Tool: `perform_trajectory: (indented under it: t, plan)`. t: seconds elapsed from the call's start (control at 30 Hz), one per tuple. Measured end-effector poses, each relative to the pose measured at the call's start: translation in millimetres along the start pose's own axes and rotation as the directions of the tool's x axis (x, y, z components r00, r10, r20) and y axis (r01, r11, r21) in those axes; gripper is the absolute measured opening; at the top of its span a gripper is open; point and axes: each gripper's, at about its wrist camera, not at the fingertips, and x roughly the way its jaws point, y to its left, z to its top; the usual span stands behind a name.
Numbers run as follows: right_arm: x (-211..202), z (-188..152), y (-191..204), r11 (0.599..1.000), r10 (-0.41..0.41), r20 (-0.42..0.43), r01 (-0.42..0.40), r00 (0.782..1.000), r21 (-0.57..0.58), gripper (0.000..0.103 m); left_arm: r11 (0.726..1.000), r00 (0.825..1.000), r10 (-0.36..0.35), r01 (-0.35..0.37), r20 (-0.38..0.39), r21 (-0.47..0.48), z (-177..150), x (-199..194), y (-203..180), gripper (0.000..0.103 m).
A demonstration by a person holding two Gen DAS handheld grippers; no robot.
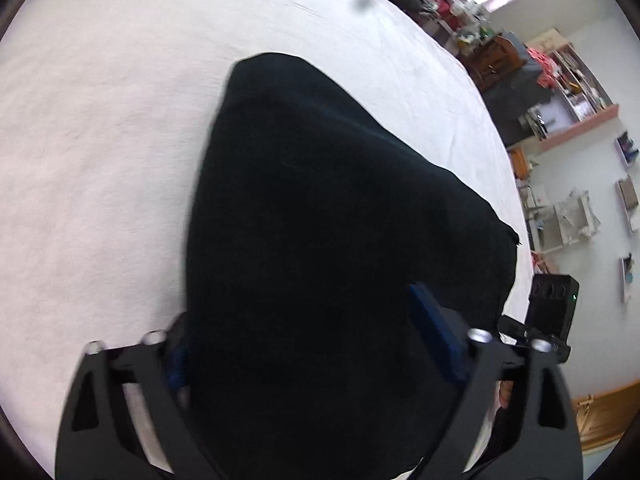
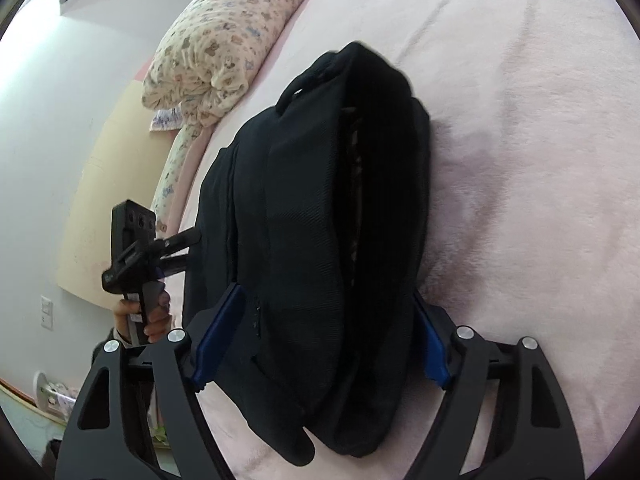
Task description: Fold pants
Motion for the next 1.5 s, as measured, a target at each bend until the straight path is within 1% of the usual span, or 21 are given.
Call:
perform_trajectory:
  t: [0.03,0.07,0.1,0.13,0.17,0.23,0.33,0.53,0.7,0.9,0.97,1.07,1.17,1.27,1.3,1.33,1.37,1.4,1.43,1.47,1.5]
  plan:
    - [-3,-3,-3,1.000,-0.006,0.004,0.006,1.000,-0.002,0.070,1.000,1.000,0.002,-0.002,0.001,-0.009,1,-1,4,0.069]
    - [-4,-4,-5,1.000,-0.011,0.008,0.011,1.000,0.002,0.061,1.000,1.000,-0.005,0.005,0.005,-0.026,0,-4,8,0.066]
    - [-6,-6,-10,1.000,-0.006,0.012,0.006,1.000,0.016,0.058,0.999,1.000,-0.007,0.008,0.008,-0.038,0,-5,11,0.058]
    - [-7,-7,-12,0.999,0.014,0.018,-0.015,1.000,0.029,0.053,0.998,1.000,-0.015,0.016,0.012,-0.057,0,-8,15,0.052]
    - [-8,-8,-13,0.999,0.032,0.021,-0.033,0.999,0.036,0.049,0.998,1.000,-0.020,0.021,0.017,-0.062,0,-9,16,0.049]
    - [-8,-9,-10,0.999,0.021,0.034,-0.022,0.999,0.035,0.046,0.999,1.000,-0.010,0.012,0.026,-0.051,0,-12,14,0.035]
    - [-11,-11,-3,1.000,0.011,0.060,-0.012,0.998,0.020,0.040,1.000,0.999,0.013,-0.012,0.045,-0.019,-2,-14,4,0.020]
    - [-22,-15,-1,0.996,0.070,0.119,-0.076,0.990,0.047,0.036,1.000,0.995,0.008,-0.009,0.096,0.017,-5,-23,-9,0.011]
    - [-27,-3,5,0.988,0.115,0.143,-0.127,0.983,0.083,0.034,0.999,0.988,-0.005,-0.001,0.154,0.041,-5,-37,-25,0.009]
    - [-47,27,23,0.987,0.133,0.220,-0.149,0.966,0.053,0.034,0.995,0.970,-0.049,0.028,0.239,0.093,6,-50,-51,0.009]
    - [-52,36,25,0.987,0.133,0.252,-0.151,0.959,0.052,0.034,0.995,0.960,-0.083,0.064,0.267,0.082,15,-48,-56,0.009]
    - [-60,50,18,0.989,0.118,0.293,-0.139,0.949,0.053,0.034,0.994,0.954,-0.088,0.063,0.286,0.094,28,-37,-66,0.009]
    - [-57,59,6,0.992,0.079,0.311,-0.107,0.947,0.074,0.034,0.995,0.958,-0.064,0.039,0.280,0.094,38,-15,-73,0.009]
    - [-40,63,-18,0.991,-0.005,0.298,-0.035,0.955,0.130,0.034,0.999,0.971,-0.010,-0.003,0.240,0.054,44,15,-63,0.010]
    - [-30,62,-26,0.988,-0.068,0.284,0.025,0.956,0.152,0.036,0.999,0.971,0.022,-0.032,0.239,0.038,44,23,-58,0.014]
    - [-24,59,-32,0.985,-0.112,0.272,0.070,0.956,0.159,0.039,0.999,0.971,0.037,-0.041,0.235,0.013,43,31,-48,0.022]
    - [-20,55,-37,0.983,-0.129,0.273,0.087,0.953,0.160,0.047,0.999,0.971,0.033,-0.030,0.238,-0.015,41,33,-41,0.030]
    - [-20,53,-37,0.983,-0.148,0.276,0.110,0.950,0.146,0.058,0.998,0.968,0.035,-0.021,0.247,-0.059,39,32,-31,0.050]
    - [-22,51,-33,0.980,-0.185,0.276,0.157,0.943,0.121,0.064,0.996,0.966,0.062,-0.043,0.253,-0.080,38,30,-26,0.068]
    - [-27,50,-25,0.967,-0.254,0.286,0.239,0.924,0.087,0.074,0.994,0.960,0.091,-0.071,0.265,-0.083,37,25,-21,0.073]
    - [-33,47,-18,0.956,-0.292,0.304,0.287,0.907,0.061,0.074,0.993,0.951,0.115,-0.100,0.287,-0.067,37,17,-18,0.077]
